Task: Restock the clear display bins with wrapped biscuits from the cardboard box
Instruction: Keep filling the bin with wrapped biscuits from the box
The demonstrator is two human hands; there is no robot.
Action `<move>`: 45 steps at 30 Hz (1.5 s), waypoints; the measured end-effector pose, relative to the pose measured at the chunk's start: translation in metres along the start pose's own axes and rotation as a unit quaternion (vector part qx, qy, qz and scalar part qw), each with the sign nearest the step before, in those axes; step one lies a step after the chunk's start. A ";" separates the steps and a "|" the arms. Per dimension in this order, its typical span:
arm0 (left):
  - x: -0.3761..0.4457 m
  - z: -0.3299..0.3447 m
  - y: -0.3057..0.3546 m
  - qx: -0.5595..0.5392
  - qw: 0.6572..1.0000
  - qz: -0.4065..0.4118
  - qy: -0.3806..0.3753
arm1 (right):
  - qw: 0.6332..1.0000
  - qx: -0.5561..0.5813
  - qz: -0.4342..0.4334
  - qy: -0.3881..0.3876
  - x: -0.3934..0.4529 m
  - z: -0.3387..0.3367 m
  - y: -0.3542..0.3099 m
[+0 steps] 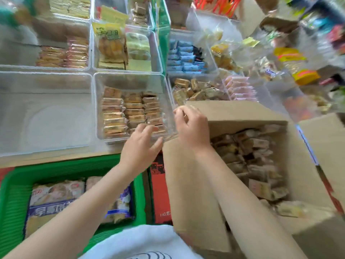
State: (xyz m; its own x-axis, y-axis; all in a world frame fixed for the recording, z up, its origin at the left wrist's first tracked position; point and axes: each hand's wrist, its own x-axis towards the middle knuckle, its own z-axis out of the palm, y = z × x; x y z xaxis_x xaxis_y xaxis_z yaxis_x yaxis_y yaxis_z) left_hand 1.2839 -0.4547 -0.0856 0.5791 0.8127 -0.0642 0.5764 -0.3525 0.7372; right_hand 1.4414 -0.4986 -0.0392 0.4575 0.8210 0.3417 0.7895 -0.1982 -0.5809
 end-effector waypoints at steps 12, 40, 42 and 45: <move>-0.029 0.102 0.086 -0.267 0.946 -0.123 -0.137 | 0.891 -0.139 0.324 -0.284 -0.059 -0.093 0.173; -0.007 -0.021 0.076 -0.216 0.967 -0.016 0.131 | 0.900 0.258 0.200 -0.290 -0.003 -0.062 -0.007; 0.004 -0.043 0.046 -0.364 0.909 -0.140 0.145 | 0.903 0.245 0.173 -0.307 0.006 -0.039 -0.024; 0.023 -0.066 0.000 -0.430 0.865 -0.210 0.152 | 0.929 0.181 0.101 -0.306 0.020 0.005 -0.048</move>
State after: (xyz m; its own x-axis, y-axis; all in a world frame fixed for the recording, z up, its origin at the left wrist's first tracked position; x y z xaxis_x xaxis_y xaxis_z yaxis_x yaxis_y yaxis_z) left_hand 1.2592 -0.4057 -0.0432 0.1691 0.9155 -0.3650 -0.0190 0.3733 0.9275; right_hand 1.4108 -0.4697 -0.0078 0.1763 0.9592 -0.2210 0.4727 -0.2795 -0.8357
